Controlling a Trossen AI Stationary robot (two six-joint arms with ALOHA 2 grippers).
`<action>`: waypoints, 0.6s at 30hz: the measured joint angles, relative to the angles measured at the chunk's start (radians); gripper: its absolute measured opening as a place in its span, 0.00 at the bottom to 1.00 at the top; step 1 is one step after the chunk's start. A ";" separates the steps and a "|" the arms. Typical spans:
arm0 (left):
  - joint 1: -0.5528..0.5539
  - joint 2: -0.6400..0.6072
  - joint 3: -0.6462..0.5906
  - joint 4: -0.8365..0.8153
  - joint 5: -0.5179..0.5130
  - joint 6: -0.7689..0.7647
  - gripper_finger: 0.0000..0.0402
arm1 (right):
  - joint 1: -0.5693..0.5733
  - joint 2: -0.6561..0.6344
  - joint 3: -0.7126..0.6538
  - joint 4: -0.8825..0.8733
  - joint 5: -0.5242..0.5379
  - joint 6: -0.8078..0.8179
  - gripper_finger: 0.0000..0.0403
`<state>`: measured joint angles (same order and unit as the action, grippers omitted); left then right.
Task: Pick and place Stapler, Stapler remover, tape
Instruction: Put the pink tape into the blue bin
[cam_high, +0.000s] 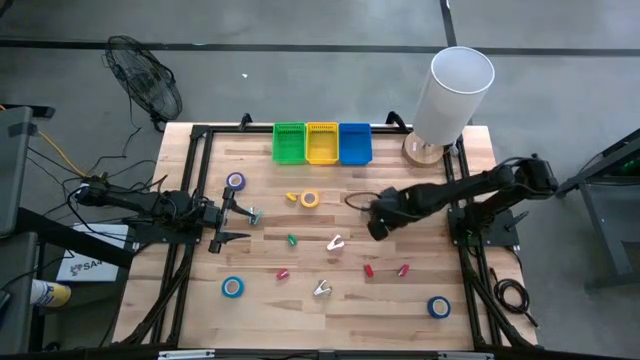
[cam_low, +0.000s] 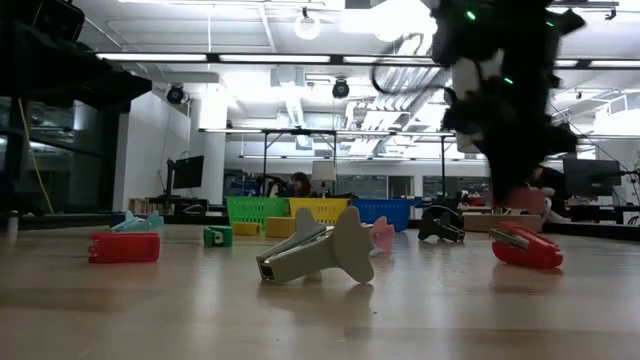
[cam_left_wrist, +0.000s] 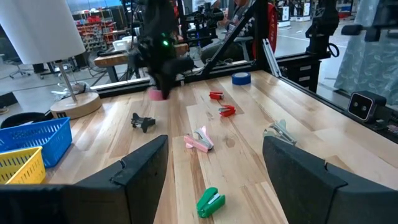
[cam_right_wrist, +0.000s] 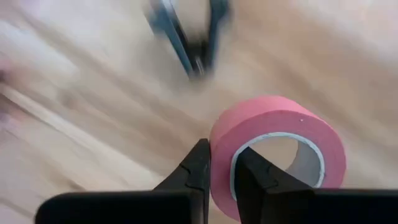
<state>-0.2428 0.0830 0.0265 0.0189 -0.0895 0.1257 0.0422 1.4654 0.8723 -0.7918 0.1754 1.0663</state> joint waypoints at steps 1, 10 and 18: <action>0.000 0.000 0.000 0.000 0.000 0.000 0.64 | -0.014 0.000 0.023 0.000 0.024 -0.028 0.09; 0.000 0.000 0.000 0.000 0.000 0.000 0.64 | -0.191 0.000 0.144 0.165 0.102 -0.318 0.08; 0.000 0.000 0.000 0.000 0.000 0.000 0.64 | -0.342 0.057 0.177 0.357 0.035 -0.525 0.09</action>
<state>-0.2425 0.0829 0.0265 0.0189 -0.0895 0.1257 -0.2997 1.5226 1.0497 -0.4349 0.2103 0.5418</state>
